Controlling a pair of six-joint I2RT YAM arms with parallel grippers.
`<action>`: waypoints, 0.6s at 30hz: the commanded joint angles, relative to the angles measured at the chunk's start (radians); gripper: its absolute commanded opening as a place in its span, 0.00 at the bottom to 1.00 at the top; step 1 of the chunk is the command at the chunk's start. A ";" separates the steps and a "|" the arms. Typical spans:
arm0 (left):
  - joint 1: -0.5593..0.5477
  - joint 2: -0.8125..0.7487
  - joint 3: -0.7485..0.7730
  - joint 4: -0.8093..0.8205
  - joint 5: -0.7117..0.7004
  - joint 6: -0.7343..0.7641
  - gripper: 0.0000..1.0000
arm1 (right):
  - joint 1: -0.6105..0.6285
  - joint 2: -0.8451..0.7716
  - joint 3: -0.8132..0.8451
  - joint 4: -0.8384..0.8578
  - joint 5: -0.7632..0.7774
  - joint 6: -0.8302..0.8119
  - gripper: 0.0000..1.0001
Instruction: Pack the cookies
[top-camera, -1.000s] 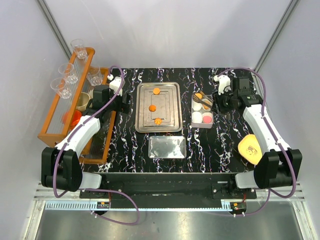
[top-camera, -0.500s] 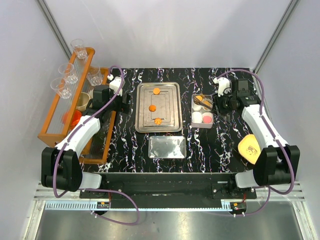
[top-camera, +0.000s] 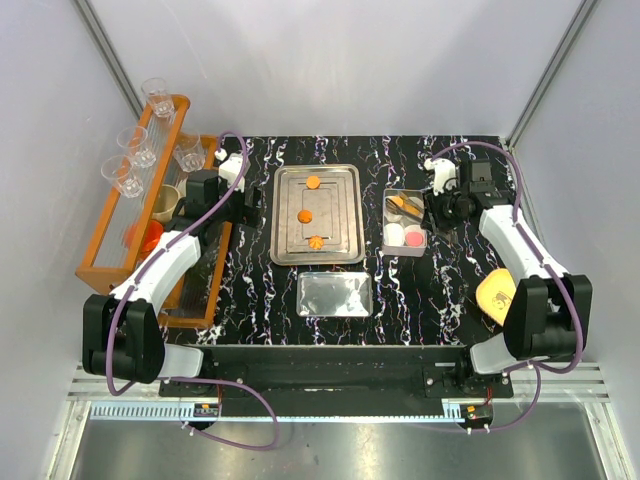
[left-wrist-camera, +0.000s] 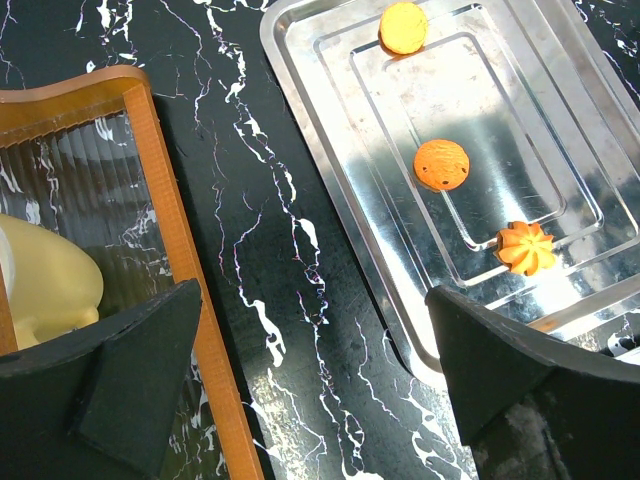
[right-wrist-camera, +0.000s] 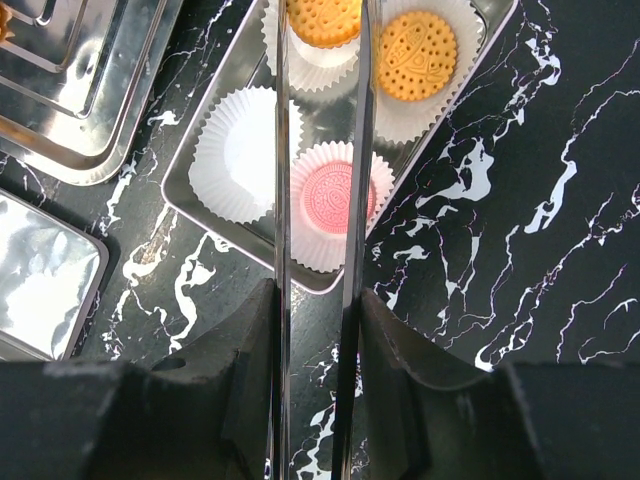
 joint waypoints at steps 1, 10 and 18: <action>-0.002 -0.016 0.014 0.046 0.009 0.003 0.99 | -0.008 0.014 0.002 0.064 -0.032 -0.016 0.12; -0.002 -0.013 0.015 0.046 0.007 0.004 0.99 | -0.008 0.040 0.008 0.073 -0.042 -0.016 0.20; -0.002 -0.013 0.012 0.045 0.006 0.004 0.99 | -0.008 0.028 0.007 0.073 -0.049 -0.015 0.32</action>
